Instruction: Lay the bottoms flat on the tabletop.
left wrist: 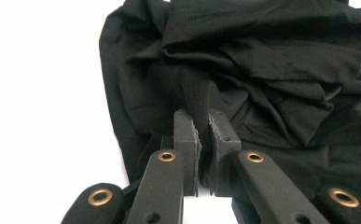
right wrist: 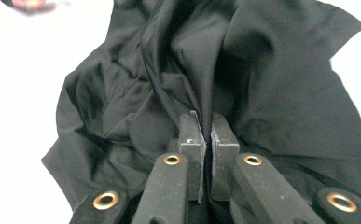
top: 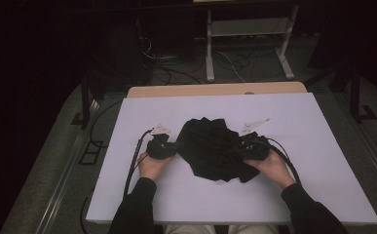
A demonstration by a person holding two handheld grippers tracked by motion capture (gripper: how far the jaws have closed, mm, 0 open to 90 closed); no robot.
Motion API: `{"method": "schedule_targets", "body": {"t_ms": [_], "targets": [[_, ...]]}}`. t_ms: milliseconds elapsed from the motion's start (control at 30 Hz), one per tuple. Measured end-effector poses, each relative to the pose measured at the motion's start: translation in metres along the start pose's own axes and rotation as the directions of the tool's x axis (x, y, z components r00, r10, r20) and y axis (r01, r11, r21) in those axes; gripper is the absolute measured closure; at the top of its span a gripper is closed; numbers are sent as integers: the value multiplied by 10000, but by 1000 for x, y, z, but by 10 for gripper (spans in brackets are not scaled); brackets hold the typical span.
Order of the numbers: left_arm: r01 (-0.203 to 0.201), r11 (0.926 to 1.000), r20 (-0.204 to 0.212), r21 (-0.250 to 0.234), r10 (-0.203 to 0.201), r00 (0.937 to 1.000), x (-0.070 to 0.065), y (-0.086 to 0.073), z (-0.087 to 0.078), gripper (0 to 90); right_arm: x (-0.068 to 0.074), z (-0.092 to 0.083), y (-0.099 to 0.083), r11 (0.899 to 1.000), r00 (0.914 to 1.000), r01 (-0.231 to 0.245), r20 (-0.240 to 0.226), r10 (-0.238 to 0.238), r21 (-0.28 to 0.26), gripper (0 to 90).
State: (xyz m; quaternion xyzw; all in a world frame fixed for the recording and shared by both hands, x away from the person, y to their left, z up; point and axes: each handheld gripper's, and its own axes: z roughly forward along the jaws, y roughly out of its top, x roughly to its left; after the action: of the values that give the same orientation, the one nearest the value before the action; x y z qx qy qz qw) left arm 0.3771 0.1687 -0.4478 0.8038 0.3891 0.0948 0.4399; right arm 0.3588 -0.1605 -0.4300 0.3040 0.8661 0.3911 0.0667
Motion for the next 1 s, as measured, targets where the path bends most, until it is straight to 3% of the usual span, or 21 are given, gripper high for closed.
{"method": "schedule_targets", "body": {"t_ms": [67, 133, 233, 267, 400, 500, 600, 733, 800, 900, 1000], "targets": [[-61, 9996, -72, -292, 59, 10000, -3, 4, -4, 832, -6, -10, 1, 9982, 9989, -458, -74, 455, -395, 861], [-298, 9977, -174, -610, 287, 9994, -9, 12, -11, 832, -14, -28, 3, 9899, 9945, -1044, -205, 1029, -956, 862], [-530, 9953, -337, -813, 504, 9982, -13, 17, -17, 832, -19, -42, 5, 9847, 9932, -1164, -171, 1151, -1300, 862], [-615, 9938, -406, -925, 579, 9975, -15, 19, -21, 832, -24, -55, 6, 9768, 9910, -1336, -178, 1325, -1674, 862], [-716, 9875, -637, -1407, 631, 9960, -18, 26, -38, 831, -32, -77, 3, 9631, 9867, -1597, -49, 1625, -2167, 862], [-762, 9872, -794, -1401, 655, 9947, -16, 30, -43, 831, -35, -86, 1, 9607, 9861, -1595, 92, 1659, -2271, 862], [-708, 9863, -893, -1492, 579, 9943, -14, 40, -50, 831, -43, -103, -8, 9515, 9797, -1873, 239, 1990, -2441, 862], [-648, 9829, -915, -1721, 496, 9946, -14, 55, -59, 831, -48, -114, -16, 9449, 9748, -2063, 309, 2211, -2540, 861], [-731, 9815, -993, -1769, 561, 9935, -15, 60, -62, 831, -52, -122, -23, 9393, 9690, -2270, 370, 2443, -2572, 862], [-834, 9807, -1073, -1769, 650, 9921, -17, 66, -65, 831, -54, -126, -29, 9385, 9659, -2355, 458, 2547, -2523, 861], [-874, 9779, -1098, -1901, 672, 9917, -18, 69, -69, 831, -59, -130, -41, 9358, 9558, -2649, 648, 2867, -2326, 860]]}}
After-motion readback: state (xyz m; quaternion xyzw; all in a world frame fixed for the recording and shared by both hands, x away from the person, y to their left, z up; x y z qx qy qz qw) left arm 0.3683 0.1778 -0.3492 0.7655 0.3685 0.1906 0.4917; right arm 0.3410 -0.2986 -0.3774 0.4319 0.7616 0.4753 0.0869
